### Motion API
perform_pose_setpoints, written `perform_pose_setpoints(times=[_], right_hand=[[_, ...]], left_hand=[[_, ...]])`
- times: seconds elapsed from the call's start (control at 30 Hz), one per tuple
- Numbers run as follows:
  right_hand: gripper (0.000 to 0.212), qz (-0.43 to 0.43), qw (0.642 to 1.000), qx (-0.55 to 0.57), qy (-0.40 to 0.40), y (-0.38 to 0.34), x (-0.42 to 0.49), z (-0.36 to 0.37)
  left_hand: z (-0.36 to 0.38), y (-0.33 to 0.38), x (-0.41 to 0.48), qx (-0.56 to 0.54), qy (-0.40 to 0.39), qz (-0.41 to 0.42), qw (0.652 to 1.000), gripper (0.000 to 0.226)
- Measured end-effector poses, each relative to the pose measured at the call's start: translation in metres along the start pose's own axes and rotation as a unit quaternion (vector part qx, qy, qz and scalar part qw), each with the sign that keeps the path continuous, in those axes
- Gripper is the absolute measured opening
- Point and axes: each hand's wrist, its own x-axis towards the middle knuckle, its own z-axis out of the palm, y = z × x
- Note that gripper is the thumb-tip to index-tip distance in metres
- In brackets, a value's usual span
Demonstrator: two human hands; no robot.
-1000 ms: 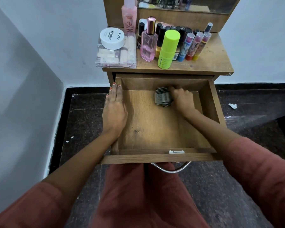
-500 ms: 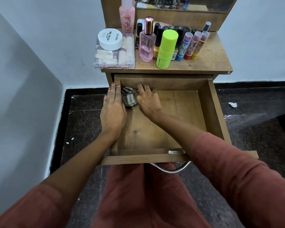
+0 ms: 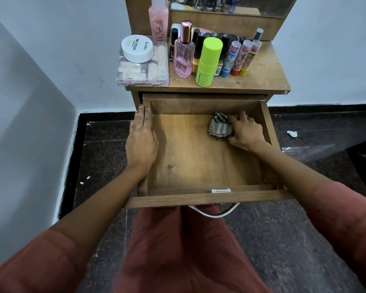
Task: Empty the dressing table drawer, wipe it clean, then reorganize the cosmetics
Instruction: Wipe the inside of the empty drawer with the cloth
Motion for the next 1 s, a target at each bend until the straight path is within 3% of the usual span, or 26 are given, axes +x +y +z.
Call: perform_pose_setpoints(times=[0.13,0.47,0.6,0.7,0.83,0.93,1.0], right_hand=[[0.053,-0.055,0.997,0.002,-0.050,-0.013,-0.017,-0.002],[0.044,-0.256,0.964,0.000,-0.067,-0.128,-0.046,0.008],[0.043,-0.275,0.956,-0.005,-0.100,-0.111,-0.058,0.008],[0.044,-0.250,0.962,0.003,-0.112,-0.081,-0.060,0.007],[0.043,-0.132,0.989,0.021,-0.056,-0.041,-0.030,0.002],[0.043,-0.064,0.998,0.007,0.003,-0.039,-0.004,0.002],[0.047,-0.064,0.998,-0.017,0.004,-0.055,0.004,0.004]], left_hand=[[0.000,0.001,0.001,-0.007,0.002,-0.002,1.000,0.052],[0.000,0.001,0.001,-0.001,0.003,0.000,1.000,0.052],[0.001,0.000,0.001,-0.001,0.003,0.002,1.000,0.052],[0.000,0.000,-0.001,-0.006,0.002,0.001,1.000,0.052],[0.000,0.001,0.000,-0.007,0.004,-0.002,1.000,0.052],[0.000,0.001,0.000,-0.006,0.006,-0.001,1.000,0.052],[-0.001,0.002,0.001,-0.011,0.003,-0.008,1.000,0.052]])
